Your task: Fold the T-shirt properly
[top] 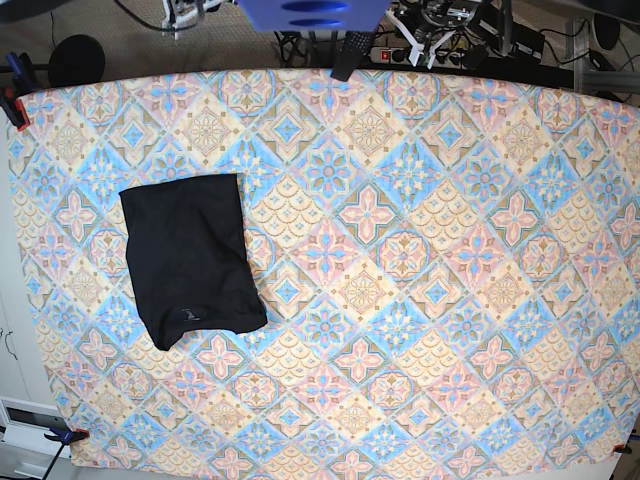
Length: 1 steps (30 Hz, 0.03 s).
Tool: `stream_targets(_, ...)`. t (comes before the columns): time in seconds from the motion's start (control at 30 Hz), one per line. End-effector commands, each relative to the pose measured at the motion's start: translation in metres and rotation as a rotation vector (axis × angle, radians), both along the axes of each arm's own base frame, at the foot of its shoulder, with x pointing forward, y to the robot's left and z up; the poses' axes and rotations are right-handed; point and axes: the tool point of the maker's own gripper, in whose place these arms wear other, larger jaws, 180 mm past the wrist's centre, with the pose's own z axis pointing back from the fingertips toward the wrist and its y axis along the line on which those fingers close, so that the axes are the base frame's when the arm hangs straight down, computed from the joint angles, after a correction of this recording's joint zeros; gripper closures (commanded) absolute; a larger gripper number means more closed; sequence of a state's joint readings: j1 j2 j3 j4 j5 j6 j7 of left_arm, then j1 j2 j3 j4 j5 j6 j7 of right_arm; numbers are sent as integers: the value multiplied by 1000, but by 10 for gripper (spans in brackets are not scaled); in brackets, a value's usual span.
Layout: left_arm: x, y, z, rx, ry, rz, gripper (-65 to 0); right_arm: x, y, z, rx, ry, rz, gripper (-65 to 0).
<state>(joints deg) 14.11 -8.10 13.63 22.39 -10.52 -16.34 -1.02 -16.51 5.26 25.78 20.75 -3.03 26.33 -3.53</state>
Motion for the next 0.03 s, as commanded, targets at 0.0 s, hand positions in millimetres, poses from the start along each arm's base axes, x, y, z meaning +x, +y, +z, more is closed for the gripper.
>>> stream_targets(0.0, -1, -1, 1, -7, -4, 4, -6, 3, -11, 2, -17, -21, -1, 0)
